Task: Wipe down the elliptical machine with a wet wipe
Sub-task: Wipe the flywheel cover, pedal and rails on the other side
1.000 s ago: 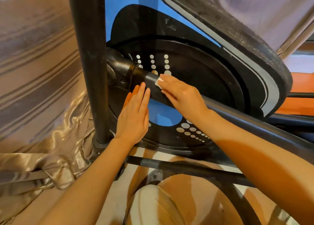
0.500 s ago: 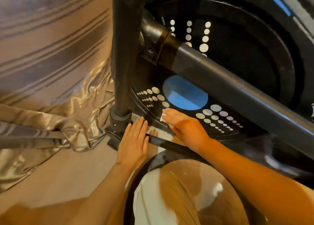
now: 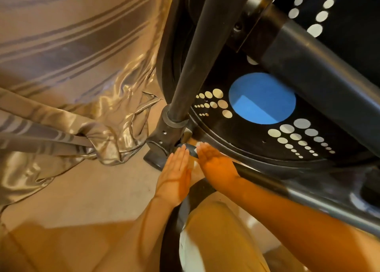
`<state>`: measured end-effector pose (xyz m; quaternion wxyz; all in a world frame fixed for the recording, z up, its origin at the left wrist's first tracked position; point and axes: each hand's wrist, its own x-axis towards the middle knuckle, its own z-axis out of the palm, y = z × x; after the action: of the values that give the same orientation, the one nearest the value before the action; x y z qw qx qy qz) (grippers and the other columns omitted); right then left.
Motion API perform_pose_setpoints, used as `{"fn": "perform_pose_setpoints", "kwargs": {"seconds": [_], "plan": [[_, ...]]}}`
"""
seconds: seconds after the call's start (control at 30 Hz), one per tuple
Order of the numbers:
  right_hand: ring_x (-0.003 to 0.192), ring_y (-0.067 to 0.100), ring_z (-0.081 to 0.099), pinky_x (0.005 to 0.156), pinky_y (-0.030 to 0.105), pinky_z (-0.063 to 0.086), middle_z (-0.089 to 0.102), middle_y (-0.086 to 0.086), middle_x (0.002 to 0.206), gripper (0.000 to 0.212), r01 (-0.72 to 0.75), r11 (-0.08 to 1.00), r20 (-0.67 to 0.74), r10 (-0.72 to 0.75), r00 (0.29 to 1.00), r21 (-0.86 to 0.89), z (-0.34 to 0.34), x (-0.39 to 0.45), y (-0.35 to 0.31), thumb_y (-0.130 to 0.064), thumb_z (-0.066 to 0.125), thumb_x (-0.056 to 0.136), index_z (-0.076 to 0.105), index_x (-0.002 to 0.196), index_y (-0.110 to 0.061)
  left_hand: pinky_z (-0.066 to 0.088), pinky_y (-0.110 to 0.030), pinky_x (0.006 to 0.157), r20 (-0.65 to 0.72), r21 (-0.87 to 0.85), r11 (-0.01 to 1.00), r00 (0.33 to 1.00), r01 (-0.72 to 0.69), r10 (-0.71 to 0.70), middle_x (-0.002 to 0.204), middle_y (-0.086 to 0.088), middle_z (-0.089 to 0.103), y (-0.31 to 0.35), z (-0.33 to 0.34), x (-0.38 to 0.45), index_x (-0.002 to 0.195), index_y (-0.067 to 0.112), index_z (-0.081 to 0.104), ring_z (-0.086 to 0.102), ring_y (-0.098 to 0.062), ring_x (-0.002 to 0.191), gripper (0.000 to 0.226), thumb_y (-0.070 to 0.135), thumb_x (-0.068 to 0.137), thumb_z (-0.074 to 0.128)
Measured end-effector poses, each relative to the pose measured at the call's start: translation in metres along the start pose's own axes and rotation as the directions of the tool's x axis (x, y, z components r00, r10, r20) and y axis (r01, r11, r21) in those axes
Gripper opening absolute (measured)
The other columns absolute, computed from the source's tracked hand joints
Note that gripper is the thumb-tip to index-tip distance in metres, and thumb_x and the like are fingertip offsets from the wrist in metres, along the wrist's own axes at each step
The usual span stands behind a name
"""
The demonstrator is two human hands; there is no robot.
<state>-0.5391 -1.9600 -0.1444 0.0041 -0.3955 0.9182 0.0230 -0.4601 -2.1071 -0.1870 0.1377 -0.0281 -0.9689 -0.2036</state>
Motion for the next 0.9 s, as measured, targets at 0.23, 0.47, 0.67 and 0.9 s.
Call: {"fn": "perform_pose_setpoints", "kwargs": {"seconds": [0.23,0.47,0.67,0.9], "plan": [[0.148,0.033,0.011,0.121,0.041,0.011,0.012,0.019,0.16,0.074,0.169,0.974,0.247,-0.128,0.96,-0.151,-0.025,0.042,-0.015,-0.025,0.05,0.099,0.005,0.153,-0.004,0.015,-0.04,0.118,-0.044,-0.115,0.993,0.999,0.024,-0.029,0.147,-0.023,0.044,-0.015,0.006,-0.002,0.145,0.006,0.033,0.032,-0.027,0.139,0.055,0.041,0.108,0.013],[0.138,0.035,0.036,0.108,0.043,0.028,0.04,0.016,0.15,0.096,0.204,0.971,0.099,-0.192,0.976,-0.126,-0.008,-0.018,0.015,-0.013,0.089,0.061,0.042,0.144,-0.005,0.009,-0.035,0.119,-0.028,0.028,0.999,0.999,-0.035,0.036,0.149,-0.02,0.044,-0.016,0.003,-0.003,0.144,-0.001,0.042,0.038,-0.03,0.14,0.052,0.021,0.099,0.029],[0.133,0.038,0.045,0.104,0.044,0.038,0.044,0.018,0.147,0.092,0.152,0.985,0.059,-0.148,0.987,-0.077,-0.014,-0.036,0.023,-0.012,0.089,0.059,0.047,0.141,-0.003,0.011,-0.038,0.118,-0.005,0.067,0.997,1.0,-0.03,0.031,0.148,-0.019,0.045,-0.015,0.0,0.001,0.144,0.0,0.043,0.042,-0.031,0.137,0.052,0.025,0.103,0.022],[0.148,0.036,-0.014,0.121,0.046,-0.003,-0.017,0.019,0.16,0.074,0.069,0.979,0.23,-0.024,0.973,-0.191,-0.018,0.003,-0.016,-0.024,0.036,0.104,-0.018,0.151,-0.004,0.012,-0.039,0.117,0.013,0.025,1.0,1.0,-0.002,0.001,0.149,-0.022,0.044,-0.011,0.004,0.002,0.144,-0.001,0.043,0.04,-0.037,0.138,0.069,0.041,0.107,0.003]]}}
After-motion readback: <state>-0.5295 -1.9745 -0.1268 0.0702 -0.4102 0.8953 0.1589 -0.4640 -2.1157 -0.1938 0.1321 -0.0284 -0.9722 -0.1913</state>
